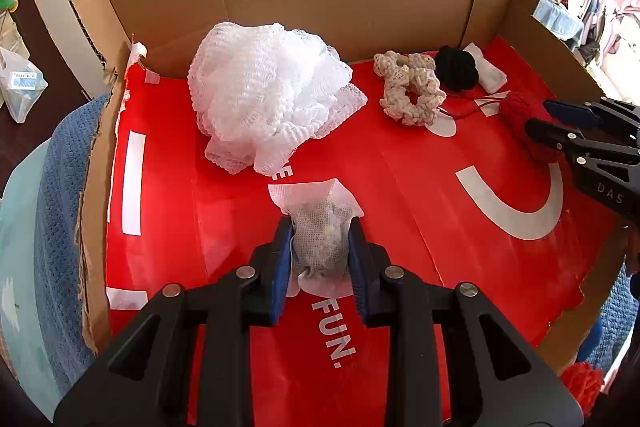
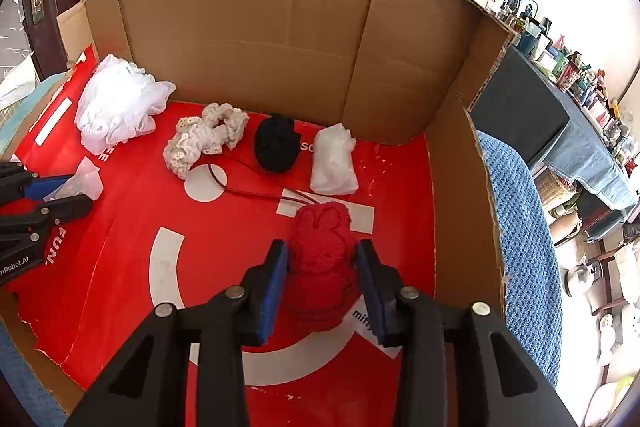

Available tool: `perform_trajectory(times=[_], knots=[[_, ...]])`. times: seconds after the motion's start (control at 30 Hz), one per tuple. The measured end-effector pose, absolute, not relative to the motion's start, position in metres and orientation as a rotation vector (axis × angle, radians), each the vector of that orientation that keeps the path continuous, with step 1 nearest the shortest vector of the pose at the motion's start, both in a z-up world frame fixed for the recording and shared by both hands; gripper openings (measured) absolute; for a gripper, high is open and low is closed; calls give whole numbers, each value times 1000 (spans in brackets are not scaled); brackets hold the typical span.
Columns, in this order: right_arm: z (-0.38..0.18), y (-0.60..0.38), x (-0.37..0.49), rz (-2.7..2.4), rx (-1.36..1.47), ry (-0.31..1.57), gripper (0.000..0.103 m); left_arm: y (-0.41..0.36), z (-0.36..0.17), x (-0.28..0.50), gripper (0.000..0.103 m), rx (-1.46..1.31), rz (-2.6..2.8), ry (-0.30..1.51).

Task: Organize soft objects
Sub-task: 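Open the left tool to drop the sachet while the right tool releases the red ball, then lift both open tools up and out of the box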

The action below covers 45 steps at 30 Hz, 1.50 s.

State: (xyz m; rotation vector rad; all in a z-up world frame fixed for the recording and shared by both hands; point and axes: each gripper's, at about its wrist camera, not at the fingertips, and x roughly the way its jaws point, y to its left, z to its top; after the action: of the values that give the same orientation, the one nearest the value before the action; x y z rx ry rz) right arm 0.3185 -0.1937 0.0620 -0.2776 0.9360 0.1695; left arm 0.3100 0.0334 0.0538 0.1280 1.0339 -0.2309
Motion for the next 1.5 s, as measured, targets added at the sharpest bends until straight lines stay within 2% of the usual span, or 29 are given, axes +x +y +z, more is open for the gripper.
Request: perform_trajectory(times=[0.23, 0.33, 0.37, 0.4, 0.43, 0.47, 0.53, 0.73, 0.8, 1.03, 1.17, 1.27, 1.4, 1.5], knots=[[62, -194, 320, 174, -282, 938, 41, 33, 54, 310, 26, 135, -249, 1034], [62, -194, 320, 176, -280, 937, 42, 32, 55, 309, 30, 139, -250, 1032], [62, -194, 320, 177, -280, 936, 42, 31, 55, 309, 33, 139, -253, 1032], [63, -194, 320, 177, -280, 934, 43, 31, 55, 309, 44, 138, -257, 1031], [63, -193, 320, 179, -281, 934, 44, 30, 56, 308, 50, 138, -258, 1029], [63, -193, 320, 182, -282, 933, 45, 30, 58, 307, 53, 137, -259, 1020], [63, -191, 318, 184, -284, 929, 48, 28, 62, 305, 53, 142, -263, 997], [73, -183, 307, 183, -309, 883, 62, 24, 69, 300, 53, 141, -278, 983], [80, -181, 302, 172, -325, 854, 73, 22, 74, 297, 55, 140, -284, 970], [104, -181, 283, 185, -296, 791, 74, 24, 96, 274, 63, 115, -293, 885], [122, -185, 262, 209, -254, 732, 90, 25, 116, 253, 70, 82, -286, 807], [139, -188, 238, 226, -229, 667, 93, 31, 131, 236, 77, 60, -267, 735], [162, -191, 199, 233, -201, 561, 102, 30, 148, 206, 80, 43, -236, 637], [173, -196, 170, 233, -173, 485, 103, 31, 156, 182, 85, 30, -214, 567]])
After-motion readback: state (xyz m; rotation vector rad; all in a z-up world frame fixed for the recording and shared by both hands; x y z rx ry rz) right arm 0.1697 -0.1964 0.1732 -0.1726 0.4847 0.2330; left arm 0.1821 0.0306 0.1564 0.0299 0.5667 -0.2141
